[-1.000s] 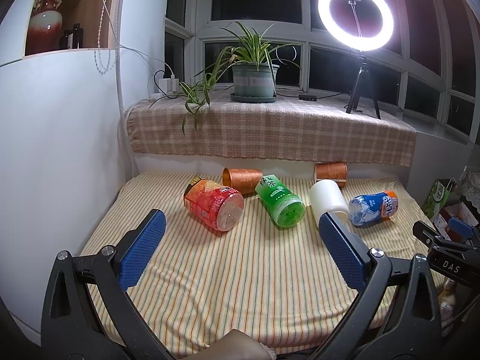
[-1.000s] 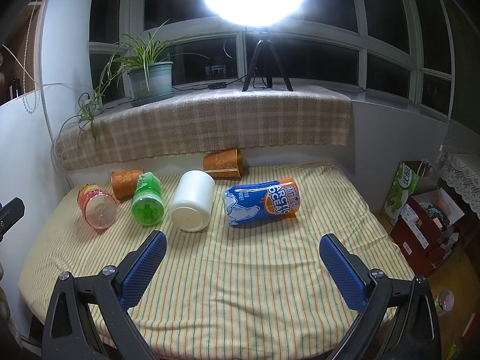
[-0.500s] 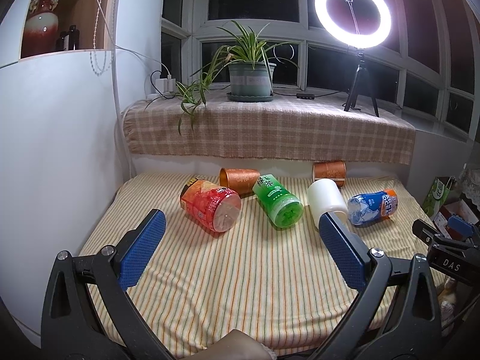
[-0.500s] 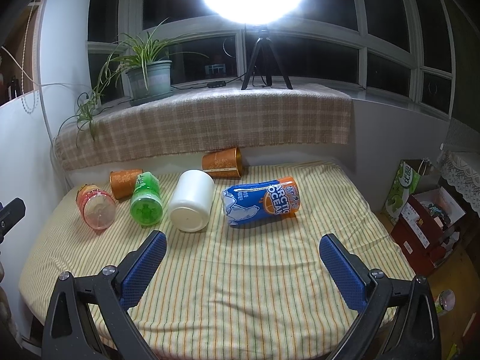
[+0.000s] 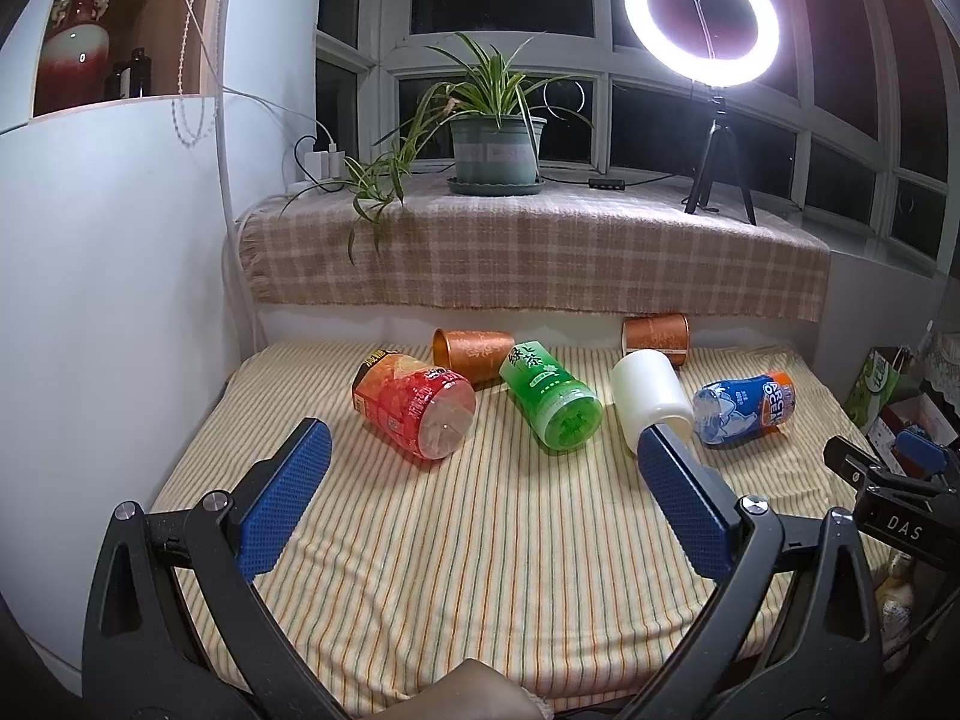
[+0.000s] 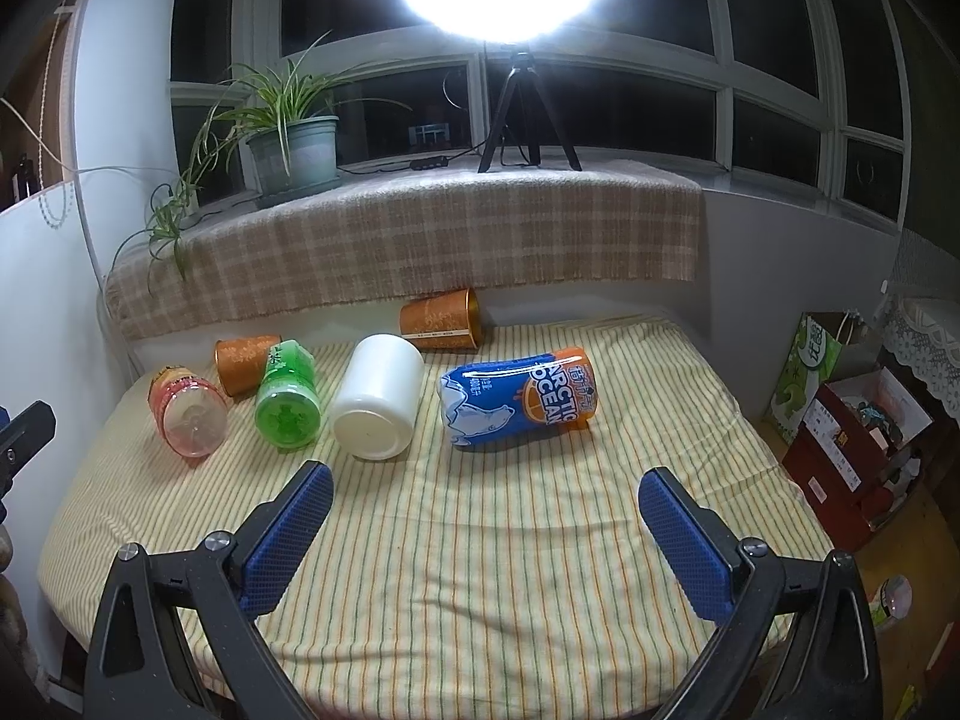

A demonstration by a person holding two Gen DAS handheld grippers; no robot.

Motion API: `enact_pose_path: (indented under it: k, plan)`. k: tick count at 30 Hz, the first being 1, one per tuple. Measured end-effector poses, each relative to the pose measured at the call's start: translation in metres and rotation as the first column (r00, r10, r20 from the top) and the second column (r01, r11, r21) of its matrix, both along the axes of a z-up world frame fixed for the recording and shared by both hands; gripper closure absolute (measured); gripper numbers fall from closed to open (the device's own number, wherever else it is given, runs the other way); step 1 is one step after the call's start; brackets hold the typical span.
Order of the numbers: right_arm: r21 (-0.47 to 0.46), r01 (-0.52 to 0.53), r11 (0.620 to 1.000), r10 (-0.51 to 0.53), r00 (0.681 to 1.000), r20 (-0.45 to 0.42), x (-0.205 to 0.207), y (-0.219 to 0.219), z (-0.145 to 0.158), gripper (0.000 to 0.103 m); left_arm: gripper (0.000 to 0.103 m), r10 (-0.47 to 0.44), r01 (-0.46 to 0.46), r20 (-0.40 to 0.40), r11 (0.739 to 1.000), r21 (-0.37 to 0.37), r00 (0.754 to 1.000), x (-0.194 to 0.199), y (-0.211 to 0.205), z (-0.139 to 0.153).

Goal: Flip cup upright

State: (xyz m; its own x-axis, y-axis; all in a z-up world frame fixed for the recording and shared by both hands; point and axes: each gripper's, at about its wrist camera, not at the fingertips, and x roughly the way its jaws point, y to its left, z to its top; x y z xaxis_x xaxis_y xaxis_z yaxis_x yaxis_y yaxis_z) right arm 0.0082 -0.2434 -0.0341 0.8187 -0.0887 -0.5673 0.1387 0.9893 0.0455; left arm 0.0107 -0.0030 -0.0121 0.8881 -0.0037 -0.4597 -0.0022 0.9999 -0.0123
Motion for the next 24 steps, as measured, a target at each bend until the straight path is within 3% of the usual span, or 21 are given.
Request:
enact_pose_path:
  k: [24]
  plan:
    - [0.022,0.021,1.0,-0.02,0.999,-0.033,0.0071,-0.0034,-0.0041,0.0,0.0,0.0,0.0,-0.004,1.0,-0.001,1.0,0.0004,-0.0023,-0.0013]
